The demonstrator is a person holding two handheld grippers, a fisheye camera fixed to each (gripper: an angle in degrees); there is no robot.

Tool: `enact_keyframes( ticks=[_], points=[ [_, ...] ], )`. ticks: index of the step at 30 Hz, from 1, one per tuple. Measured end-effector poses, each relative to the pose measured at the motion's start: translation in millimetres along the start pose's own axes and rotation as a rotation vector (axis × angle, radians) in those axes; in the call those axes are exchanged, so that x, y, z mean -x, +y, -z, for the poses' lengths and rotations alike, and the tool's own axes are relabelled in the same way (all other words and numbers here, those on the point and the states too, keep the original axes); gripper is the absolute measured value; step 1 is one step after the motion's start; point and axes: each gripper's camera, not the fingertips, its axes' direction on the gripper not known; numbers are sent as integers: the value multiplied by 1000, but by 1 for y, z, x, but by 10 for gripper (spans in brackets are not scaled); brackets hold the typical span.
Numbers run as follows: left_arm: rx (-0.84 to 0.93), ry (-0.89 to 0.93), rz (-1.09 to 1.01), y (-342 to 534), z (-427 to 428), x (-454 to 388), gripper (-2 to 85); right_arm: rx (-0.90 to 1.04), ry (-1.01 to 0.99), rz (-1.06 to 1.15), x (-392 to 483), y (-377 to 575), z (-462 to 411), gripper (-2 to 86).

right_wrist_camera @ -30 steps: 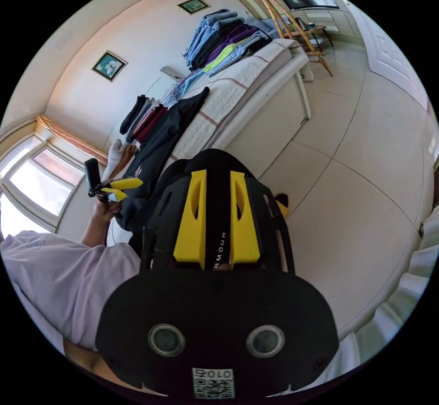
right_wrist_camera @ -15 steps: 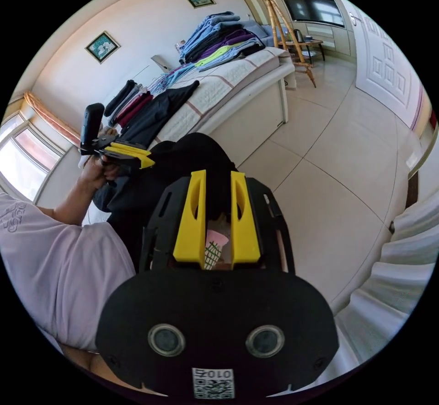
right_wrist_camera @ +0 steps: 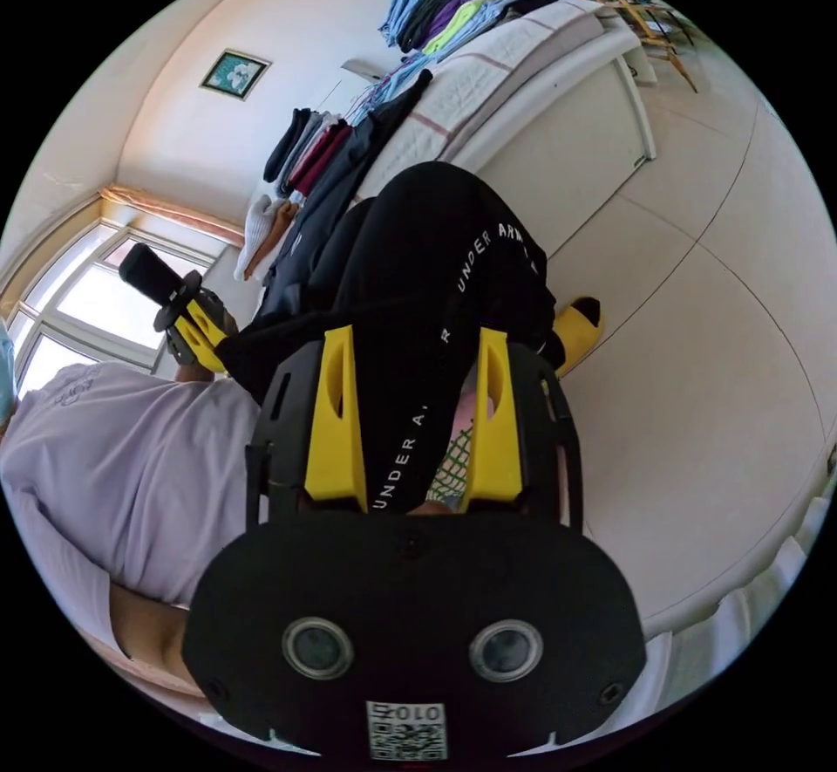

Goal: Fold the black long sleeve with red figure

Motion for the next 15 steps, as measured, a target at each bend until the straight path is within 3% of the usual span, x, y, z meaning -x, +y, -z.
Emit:
enact_keyframes(
  ticks=[9,12,15],
  points=[
    [-34,-67,-27,6,13,-11,2,-47,-210,-136,-25,59,-4,195],
    [-32,-83,-38,9,15,-17,2,-31,-268,-155,-22,67,-16,166],
    [-30,-94,-29,14,21,-21,2,-95,-187,-143,-7,70,-5,96]
  ],
)
